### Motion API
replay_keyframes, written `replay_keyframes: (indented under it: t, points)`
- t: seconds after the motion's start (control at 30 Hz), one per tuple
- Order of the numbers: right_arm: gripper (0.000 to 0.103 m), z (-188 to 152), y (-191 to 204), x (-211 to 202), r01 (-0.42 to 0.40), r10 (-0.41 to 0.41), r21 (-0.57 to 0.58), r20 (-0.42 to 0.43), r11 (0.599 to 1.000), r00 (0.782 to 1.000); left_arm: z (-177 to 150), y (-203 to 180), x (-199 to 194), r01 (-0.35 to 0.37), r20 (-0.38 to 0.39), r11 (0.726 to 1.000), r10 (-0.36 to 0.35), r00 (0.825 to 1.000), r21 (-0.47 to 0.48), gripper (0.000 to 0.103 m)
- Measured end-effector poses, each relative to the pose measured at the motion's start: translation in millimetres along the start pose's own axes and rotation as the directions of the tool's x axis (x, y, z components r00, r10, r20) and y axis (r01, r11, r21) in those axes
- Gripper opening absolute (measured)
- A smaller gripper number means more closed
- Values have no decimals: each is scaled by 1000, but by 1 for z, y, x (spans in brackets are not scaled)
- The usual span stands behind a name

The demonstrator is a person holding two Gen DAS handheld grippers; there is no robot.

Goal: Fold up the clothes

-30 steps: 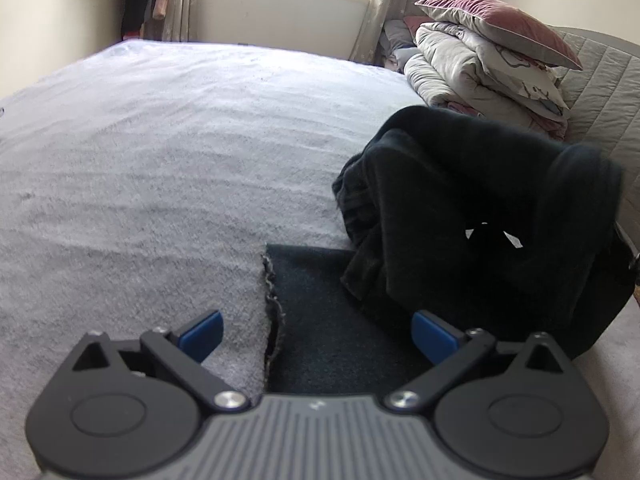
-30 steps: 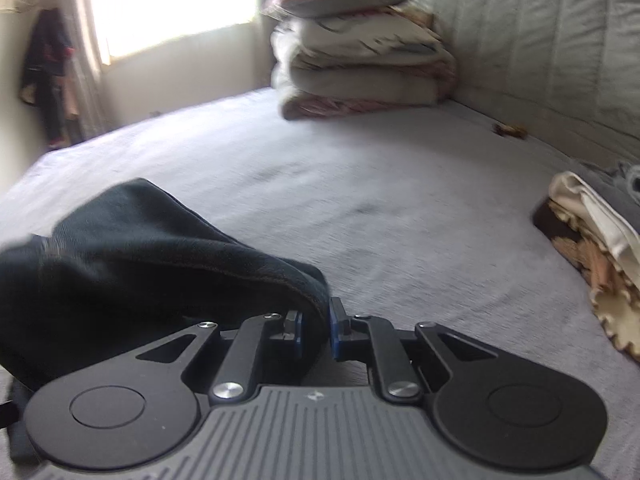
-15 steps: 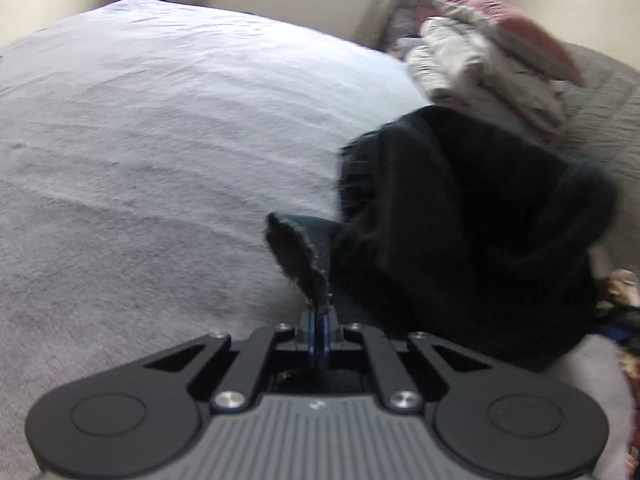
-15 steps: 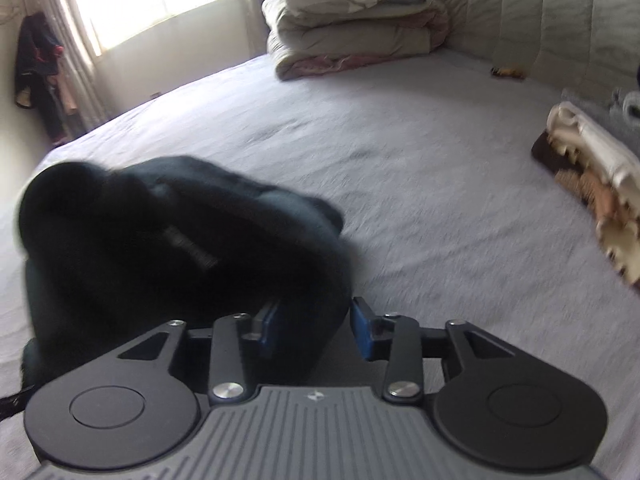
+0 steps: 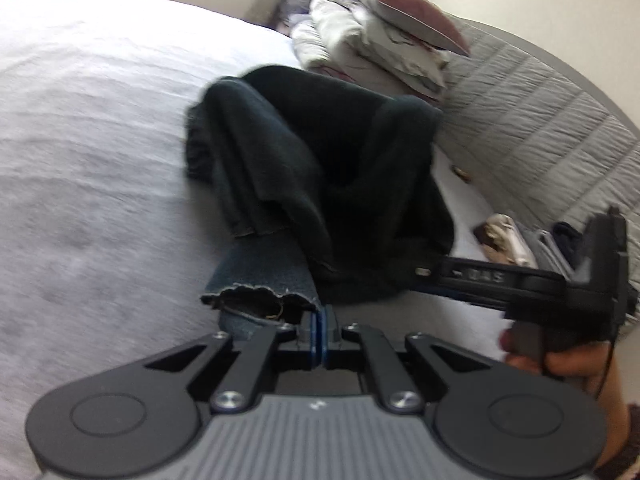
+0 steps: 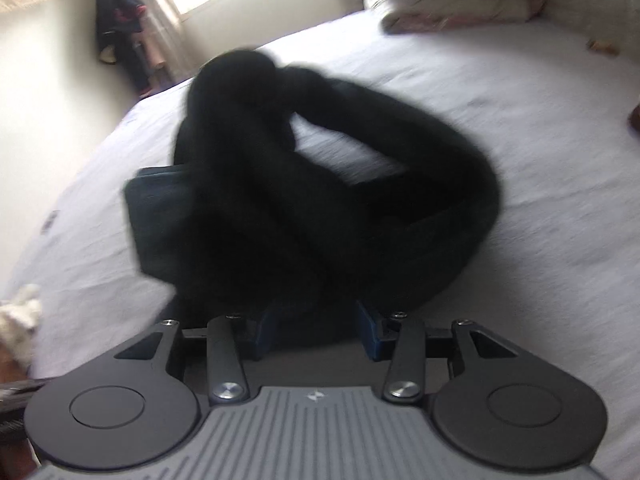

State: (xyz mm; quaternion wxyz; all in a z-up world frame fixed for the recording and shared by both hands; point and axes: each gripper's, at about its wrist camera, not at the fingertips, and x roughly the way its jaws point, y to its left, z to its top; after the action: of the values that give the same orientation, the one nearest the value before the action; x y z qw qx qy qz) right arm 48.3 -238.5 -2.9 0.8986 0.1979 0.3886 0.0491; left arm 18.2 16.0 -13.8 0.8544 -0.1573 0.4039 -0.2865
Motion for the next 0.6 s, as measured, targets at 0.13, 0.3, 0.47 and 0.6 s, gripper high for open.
replay_keyframes:
  t: [0.13, 0.3, 0.47, 0.6]
  points:
    - [46, 0, 2, 5, -152, 157, 80, -59, 985, 986, -5, -7, 8, 16, -20, 1000, -16, 1000, 25, 2]
    - [46, -2, 13, 16, -230, 243, 113, -123, 967, 962, -12, -22, 11, 56, -46, 995, -52, 998, 87, 1]
    - [32, -4, 26, 33, -254, 268, 103, -164, 962, 949, -11, -19, 12, 47, -68, 990, -38, 997, 136, 2]
    - [10, -2, 34, 39, -225, 232, 61, -173, 973, 957, -3, -6, 5, 65, -56, 990, -58, 997, 122, 11]
